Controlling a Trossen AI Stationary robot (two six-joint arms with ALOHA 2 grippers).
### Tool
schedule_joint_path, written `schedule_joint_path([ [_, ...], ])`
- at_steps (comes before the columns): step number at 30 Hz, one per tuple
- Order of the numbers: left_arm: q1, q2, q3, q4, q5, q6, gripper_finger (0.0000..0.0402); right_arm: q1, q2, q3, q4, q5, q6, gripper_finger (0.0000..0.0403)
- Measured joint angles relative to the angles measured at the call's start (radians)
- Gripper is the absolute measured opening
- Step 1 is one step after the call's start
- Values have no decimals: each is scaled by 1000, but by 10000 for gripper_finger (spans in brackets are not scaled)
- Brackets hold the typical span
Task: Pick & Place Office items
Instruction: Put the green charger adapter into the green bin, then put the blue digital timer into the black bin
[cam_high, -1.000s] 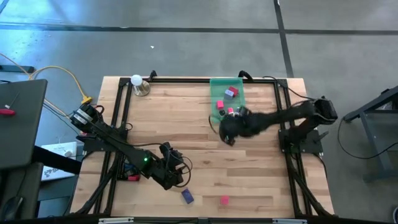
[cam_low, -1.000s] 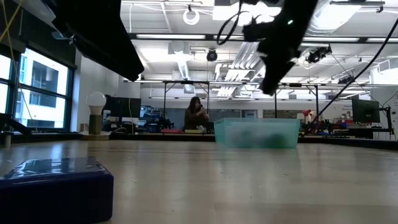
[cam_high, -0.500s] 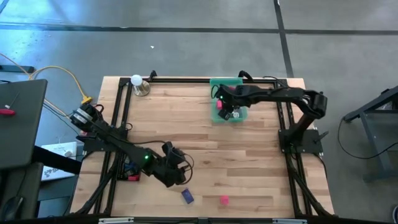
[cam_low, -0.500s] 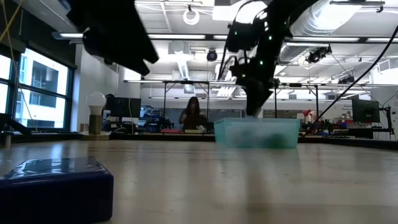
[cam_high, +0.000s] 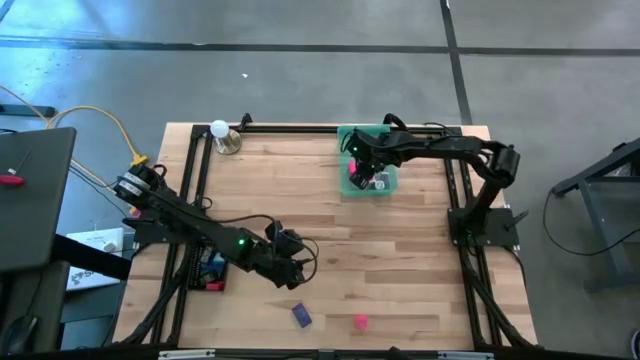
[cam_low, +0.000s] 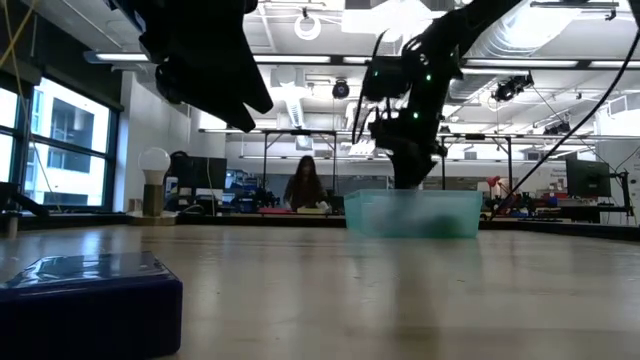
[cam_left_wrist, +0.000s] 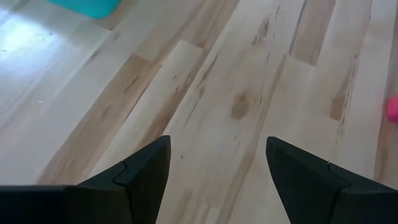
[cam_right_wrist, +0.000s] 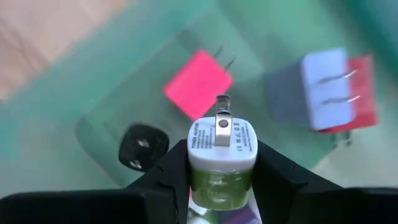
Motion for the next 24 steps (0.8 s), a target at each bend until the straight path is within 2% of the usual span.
schedule_joint_path([
  [7, 5, 0, 0, 7, 0, 0, 256, -8, 80, 0, 19, -18, -3, 118],
  [8, 5, 0, 0, 7, 0, 0, 256, -8, 86, 0, 33, -18, -4, 127],
  [16, 5, 0, 0, 21, -1, 0, 256, -6, 93, 0, 94, -17, -2, 308],
  [20, 5, 0, 0, 36, -1, 1, 256, -6, 93, 0, 102, -23, -11, 360],
  [24, 5, 0, 0, 38, -1, 10, 256, -6, 74, 0, 88, -4, 22, 387],
])
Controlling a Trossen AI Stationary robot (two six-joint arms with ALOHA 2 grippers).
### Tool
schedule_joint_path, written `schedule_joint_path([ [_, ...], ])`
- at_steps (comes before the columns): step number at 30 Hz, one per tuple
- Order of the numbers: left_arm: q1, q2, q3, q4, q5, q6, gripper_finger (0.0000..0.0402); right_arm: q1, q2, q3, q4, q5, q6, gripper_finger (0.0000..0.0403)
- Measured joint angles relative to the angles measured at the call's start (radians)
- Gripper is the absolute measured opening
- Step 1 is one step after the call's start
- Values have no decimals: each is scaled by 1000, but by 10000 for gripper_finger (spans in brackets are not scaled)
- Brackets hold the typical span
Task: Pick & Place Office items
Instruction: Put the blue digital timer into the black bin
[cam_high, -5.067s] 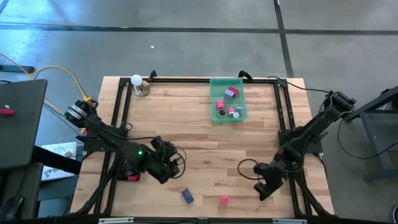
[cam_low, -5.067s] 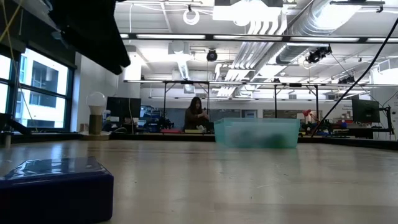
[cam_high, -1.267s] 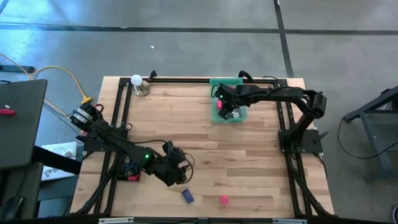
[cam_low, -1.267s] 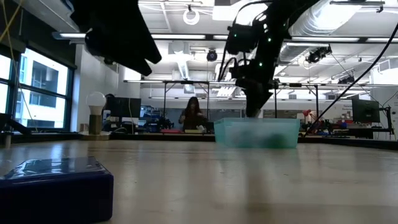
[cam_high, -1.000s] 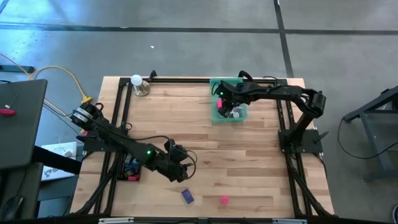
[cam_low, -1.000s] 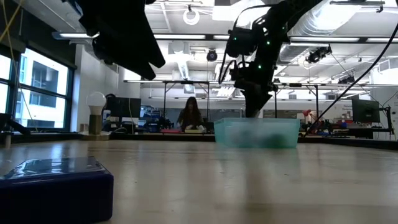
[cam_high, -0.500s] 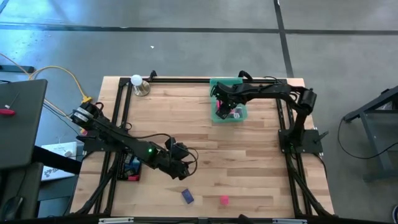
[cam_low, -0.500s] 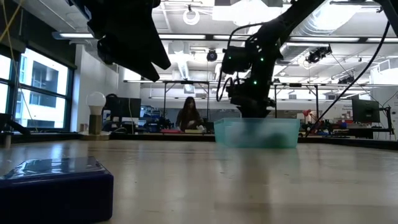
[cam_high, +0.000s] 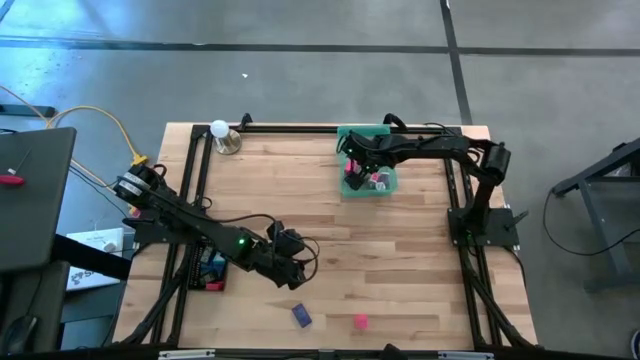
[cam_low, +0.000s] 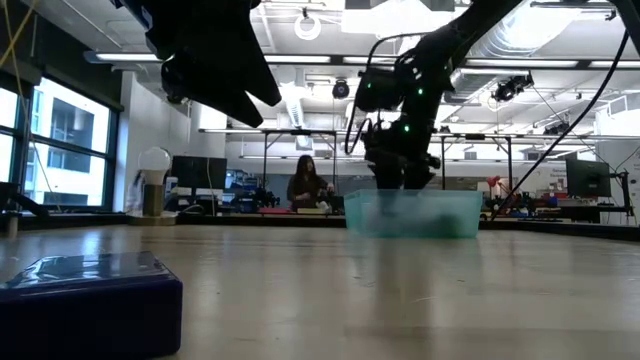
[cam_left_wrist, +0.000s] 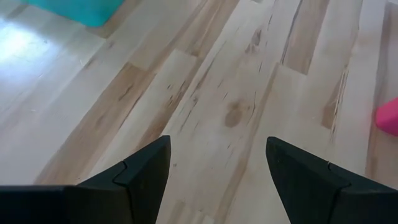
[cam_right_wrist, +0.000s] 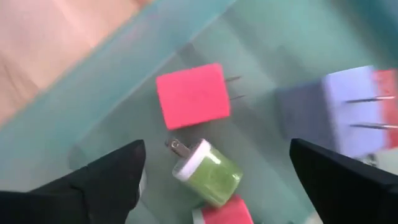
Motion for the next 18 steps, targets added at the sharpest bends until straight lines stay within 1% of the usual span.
schedule_joint_path([
  [3, 4, 0, 0, 0, 0, 54, 256, 7, -39, 0, -4, 25, 54, 395],
  [5, 4, 0, 0, 0, 10, 60, 256, 12, -74, 0, -27, 25, 79, 397],
  [8, 4, 0, 0, -2, 31, 113, 256, 44, -132, 0, -43, 26, 106, 396],
  [10, 4, -2, -1, -3, 62, 164, 256, 74, -173, 0, -69, 36, 129, 396],
  [13, 1, -10, 7, -9, 119, 226, 256, 131, -232, 0, -82, 85, 160, 396],
  [15, 2, -10, 29, -7, 166, 263, 256, 182, -263, 0, -101, 126, 182, 396],
  [18, 1, -7, 87, -55, 236, 306, 256, 265, -311, 0, -154, 178, 226, 396],
])
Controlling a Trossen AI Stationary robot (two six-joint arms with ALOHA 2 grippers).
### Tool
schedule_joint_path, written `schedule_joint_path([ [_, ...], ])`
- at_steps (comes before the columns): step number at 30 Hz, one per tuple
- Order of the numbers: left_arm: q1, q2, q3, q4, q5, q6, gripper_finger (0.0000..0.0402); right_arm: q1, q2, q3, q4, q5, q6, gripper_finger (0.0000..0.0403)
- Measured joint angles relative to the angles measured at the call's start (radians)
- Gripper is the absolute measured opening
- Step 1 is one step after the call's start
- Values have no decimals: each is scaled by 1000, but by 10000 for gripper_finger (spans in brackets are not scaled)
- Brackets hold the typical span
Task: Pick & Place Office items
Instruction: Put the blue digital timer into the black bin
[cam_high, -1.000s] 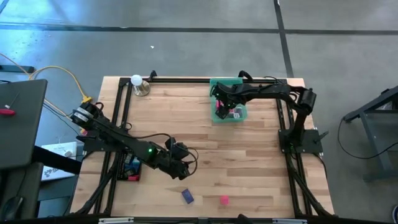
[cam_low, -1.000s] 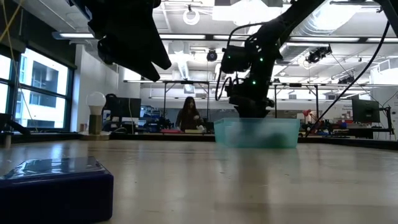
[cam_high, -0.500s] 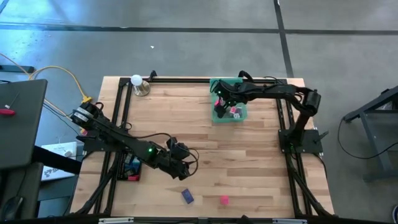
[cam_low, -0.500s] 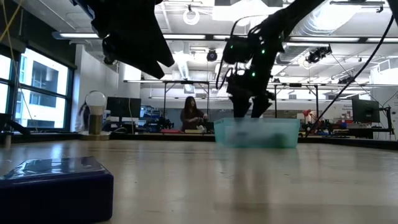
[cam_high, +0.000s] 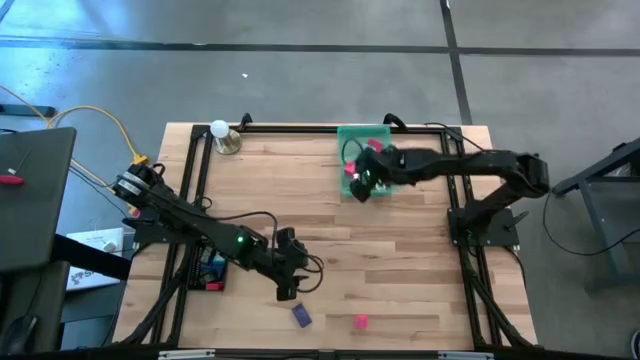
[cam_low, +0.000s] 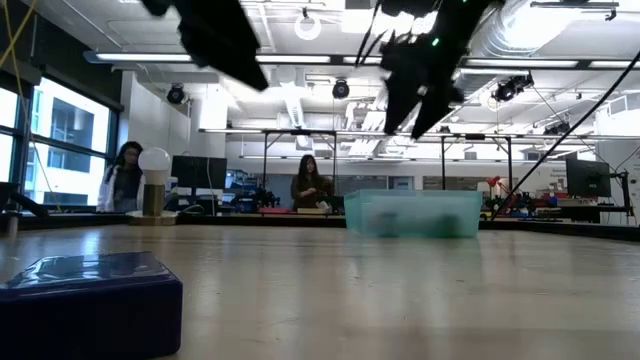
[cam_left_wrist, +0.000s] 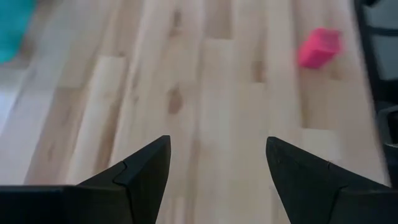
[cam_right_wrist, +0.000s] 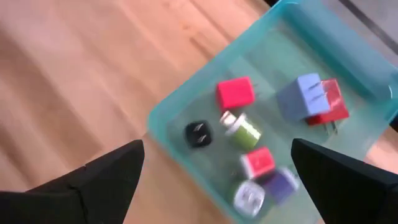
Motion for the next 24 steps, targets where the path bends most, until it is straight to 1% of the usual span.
schedule_joint_path([
  [1, -3, 5, 25, -21, 16, 12, 256, 37, -6, -3, -15, 20, 21, 397],
  [7, -42, 22, 157, -198, 27, 28, 256, 256, -42, -42, -55, 175, 158, 397],
  [11, -58, 50, 203, -238, 118, 49, 256, 385, -51, -81, -65, 247, 275, 397],
  [13, -66, 89, 224, -248, 171, 82, 256, 449, -53, -96, -57, 289, 329, 397],
  [18, -75, 218, 305, -277, 215, 200, 256, 574, -53, -130, -60, 419, 433, 397],
  [21, -74, 301, 381, -366, 246, 254, 256, 616, -53, -146, -70, 484, 475, 397],
  [22, -74, 324, 411, -383, 253, 267, 256, 626, -52, -148, -80, 495, 487, 397],
  [24, -74, 363, 470, -477, 256, 281, 256, 639, -53, -147, -92, 503, 511, 397],
])
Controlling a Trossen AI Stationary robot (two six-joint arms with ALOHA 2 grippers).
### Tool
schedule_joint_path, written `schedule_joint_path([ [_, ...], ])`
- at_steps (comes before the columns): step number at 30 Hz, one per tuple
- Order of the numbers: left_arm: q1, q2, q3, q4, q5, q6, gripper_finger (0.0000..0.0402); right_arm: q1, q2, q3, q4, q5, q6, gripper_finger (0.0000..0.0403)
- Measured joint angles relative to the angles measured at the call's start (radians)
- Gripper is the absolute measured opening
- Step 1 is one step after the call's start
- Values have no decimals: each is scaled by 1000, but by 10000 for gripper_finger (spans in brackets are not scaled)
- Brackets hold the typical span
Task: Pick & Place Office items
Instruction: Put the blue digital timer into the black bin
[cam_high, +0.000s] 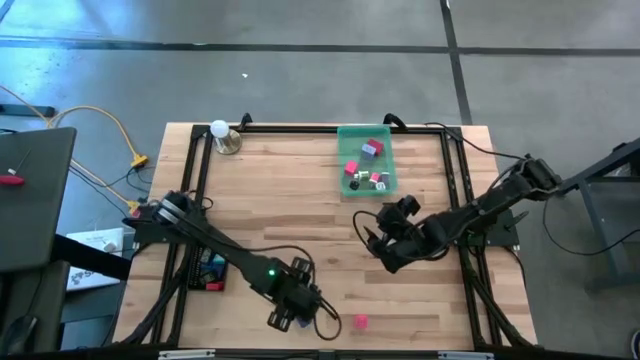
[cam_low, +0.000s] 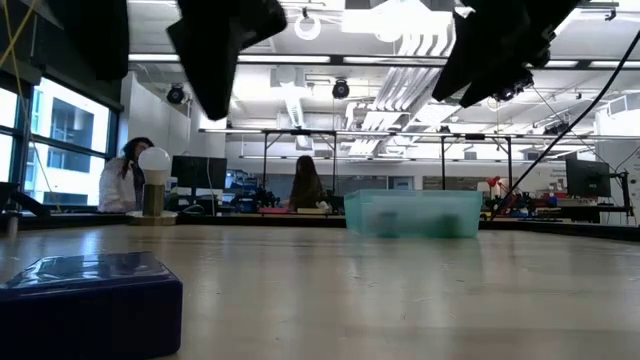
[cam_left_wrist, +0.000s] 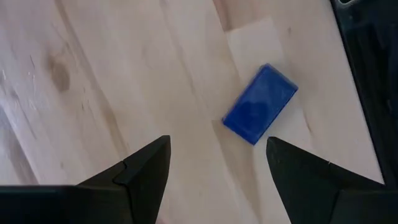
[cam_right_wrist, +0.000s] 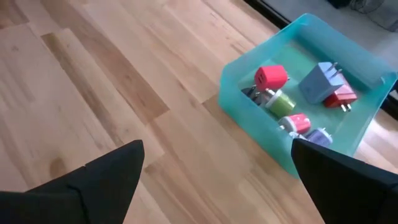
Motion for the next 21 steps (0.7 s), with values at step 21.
schedule_joint_path([
  [21, -56, 184, 123, 2, 4, 111, 256, 96, 8, 0, 19, 51, 102, 398],
])
